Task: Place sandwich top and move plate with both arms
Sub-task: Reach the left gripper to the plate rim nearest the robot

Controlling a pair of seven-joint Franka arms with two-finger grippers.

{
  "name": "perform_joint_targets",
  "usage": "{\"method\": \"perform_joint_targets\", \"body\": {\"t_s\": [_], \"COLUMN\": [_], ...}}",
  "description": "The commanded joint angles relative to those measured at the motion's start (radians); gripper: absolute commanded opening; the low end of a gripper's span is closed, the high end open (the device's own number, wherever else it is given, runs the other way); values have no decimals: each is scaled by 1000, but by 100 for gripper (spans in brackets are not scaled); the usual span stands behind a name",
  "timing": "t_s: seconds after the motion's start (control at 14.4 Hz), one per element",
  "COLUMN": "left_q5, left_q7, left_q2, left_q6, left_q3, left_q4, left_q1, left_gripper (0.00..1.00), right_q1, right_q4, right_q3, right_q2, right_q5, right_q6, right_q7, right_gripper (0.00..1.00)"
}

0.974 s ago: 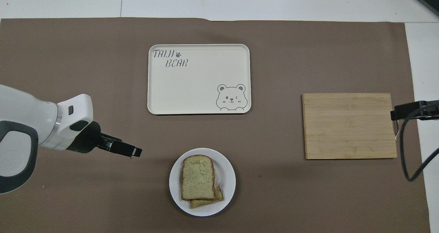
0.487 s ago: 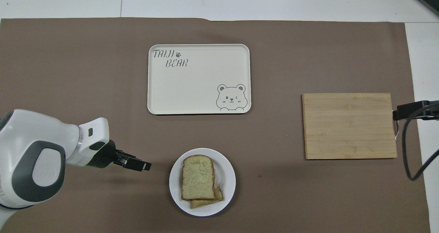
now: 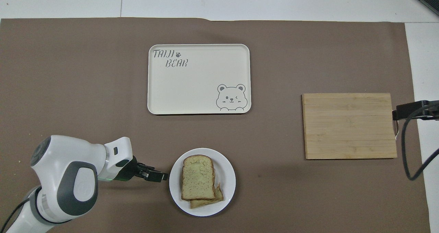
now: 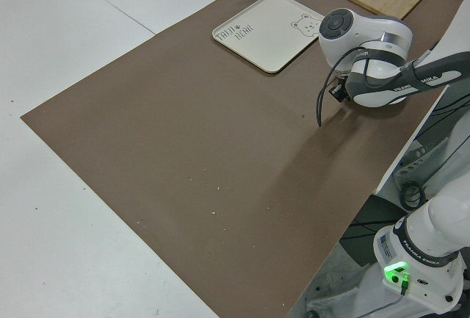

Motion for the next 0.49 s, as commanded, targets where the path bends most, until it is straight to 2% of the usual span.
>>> {"method": "perform_joint_targets", "body": {"t_s": [0.0,0.21,0.42], "left_q5": [-43,-49,-97], "left_q7": [8,5,3], "left_q2": [-34,-37,-34], "left_q6": [35,29,27], "left_q3": [14,14,14], "left_q4": [-51,-59,-76], "left_q1": [-24,-23,-23], "left_gripper": [50,43,44], "right_q1": [-6,-7,-7], "right_q4": [-5,-5,-5], "right_q3": [6,6,6], "right_q2": [-6,-6,-5], "right_q5": [-4,-4,-4], "right_q6": [-7,-7,-7], "right_q7": [11,8,10], "right_gripper": [100,100,100]}}
